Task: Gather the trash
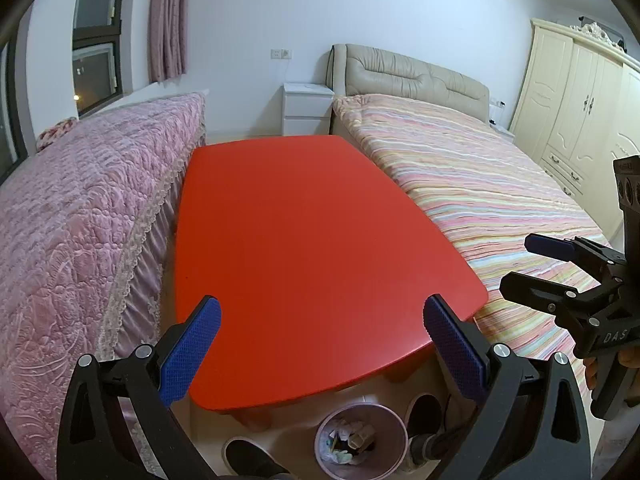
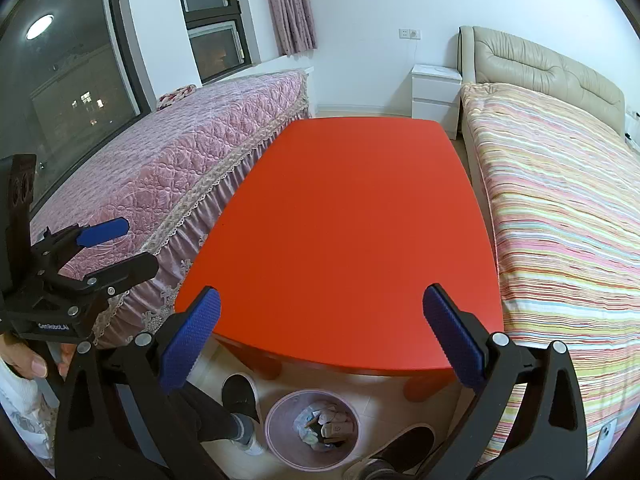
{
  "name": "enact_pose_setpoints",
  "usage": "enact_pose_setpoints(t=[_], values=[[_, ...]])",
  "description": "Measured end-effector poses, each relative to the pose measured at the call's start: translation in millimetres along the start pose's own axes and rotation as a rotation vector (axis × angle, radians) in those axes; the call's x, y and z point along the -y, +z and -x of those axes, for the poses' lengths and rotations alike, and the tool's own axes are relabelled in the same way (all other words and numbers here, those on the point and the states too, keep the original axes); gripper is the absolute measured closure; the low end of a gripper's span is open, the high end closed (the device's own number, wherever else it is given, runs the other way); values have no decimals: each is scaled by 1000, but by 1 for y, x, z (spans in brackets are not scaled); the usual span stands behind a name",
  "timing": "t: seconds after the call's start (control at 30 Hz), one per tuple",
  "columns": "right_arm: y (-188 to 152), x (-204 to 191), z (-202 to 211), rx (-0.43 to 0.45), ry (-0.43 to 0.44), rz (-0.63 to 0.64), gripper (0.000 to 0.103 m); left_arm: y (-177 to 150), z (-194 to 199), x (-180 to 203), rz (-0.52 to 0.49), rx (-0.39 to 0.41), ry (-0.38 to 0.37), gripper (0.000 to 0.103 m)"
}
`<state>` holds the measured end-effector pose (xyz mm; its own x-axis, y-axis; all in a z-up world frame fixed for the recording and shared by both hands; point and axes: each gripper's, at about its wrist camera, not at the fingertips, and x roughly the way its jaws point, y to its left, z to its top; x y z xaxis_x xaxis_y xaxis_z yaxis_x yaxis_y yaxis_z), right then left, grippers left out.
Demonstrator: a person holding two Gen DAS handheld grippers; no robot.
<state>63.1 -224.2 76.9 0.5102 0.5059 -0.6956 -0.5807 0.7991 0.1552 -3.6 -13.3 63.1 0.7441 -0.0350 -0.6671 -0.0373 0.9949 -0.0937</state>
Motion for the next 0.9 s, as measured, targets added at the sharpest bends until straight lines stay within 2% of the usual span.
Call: enact_pose_setpoints(t=[0.9], values=[[-2, 2, -4, -8, -9, -4, 4, -3, -5, 0, 1, -16, -5, 6]])
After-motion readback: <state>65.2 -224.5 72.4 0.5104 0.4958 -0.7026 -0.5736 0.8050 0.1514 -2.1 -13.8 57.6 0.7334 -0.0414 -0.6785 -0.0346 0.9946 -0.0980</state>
